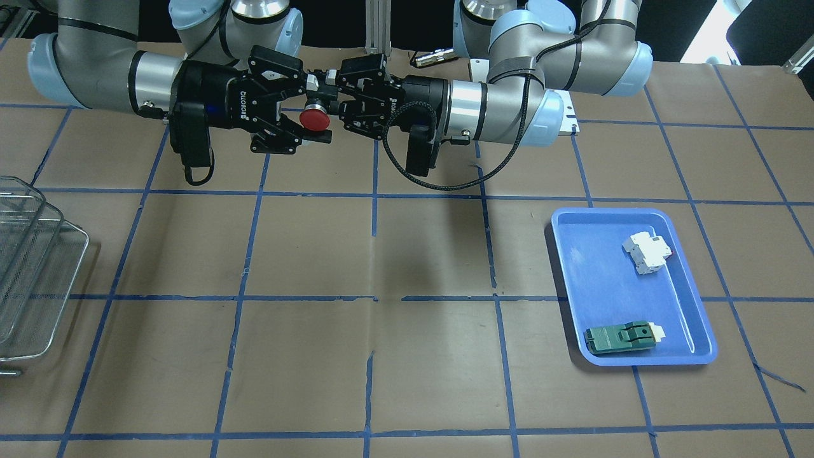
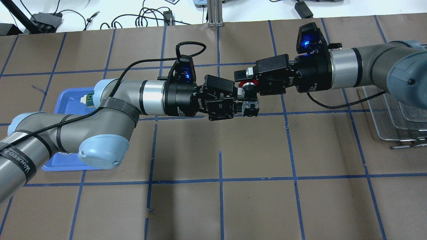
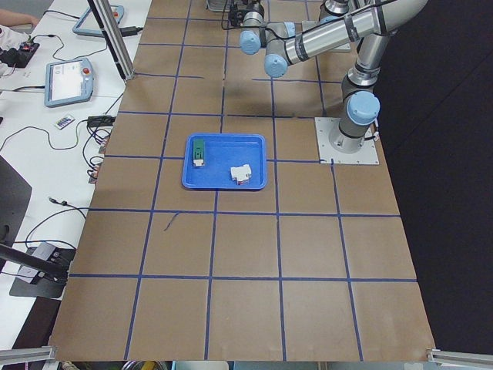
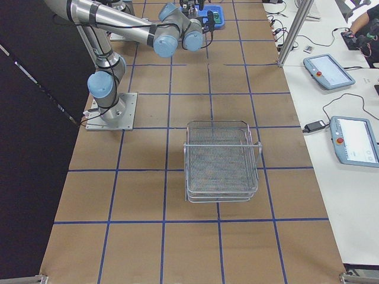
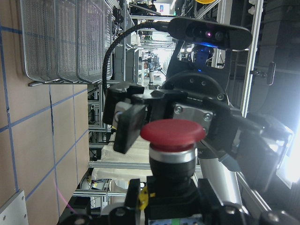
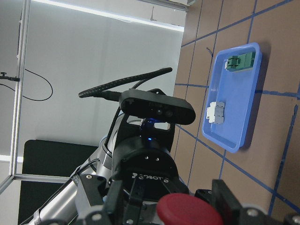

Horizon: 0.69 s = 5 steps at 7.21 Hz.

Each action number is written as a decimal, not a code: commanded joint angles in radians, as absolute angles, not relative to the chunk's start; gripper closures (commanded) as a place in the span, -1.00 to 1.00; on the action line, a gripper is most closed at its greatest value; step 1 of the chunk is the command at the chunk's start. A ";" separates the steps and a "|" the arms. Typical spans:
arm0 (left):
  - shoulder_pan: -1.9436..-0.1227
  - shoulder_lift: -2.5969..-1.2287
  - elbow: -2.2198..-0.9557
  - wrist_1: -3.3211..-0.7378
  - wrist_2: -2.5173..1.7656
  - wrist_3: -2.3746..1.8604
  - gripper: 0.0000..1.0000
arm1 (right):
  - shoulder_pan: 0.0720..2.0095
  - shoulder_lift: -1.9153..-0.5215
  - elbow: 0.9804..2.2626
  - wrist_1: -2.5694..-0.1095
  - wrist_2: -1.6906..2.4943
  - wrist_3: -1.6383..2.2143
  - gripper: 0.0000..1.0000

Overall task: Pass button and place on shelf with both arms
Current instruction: 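Align the right gripper around the red button cap held by the left gripper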

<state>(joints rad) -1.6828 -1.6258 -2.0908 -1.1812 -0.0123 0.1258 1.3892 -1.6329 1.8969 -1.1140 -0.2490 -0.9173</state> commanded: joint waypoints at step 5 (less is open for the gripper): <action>-1.683 -1.626 -2.091 -1.181 -0.012 0.126 1.00 | 1.379 -1.643 1.947 -1.118 -0.258 -0.919 -0.25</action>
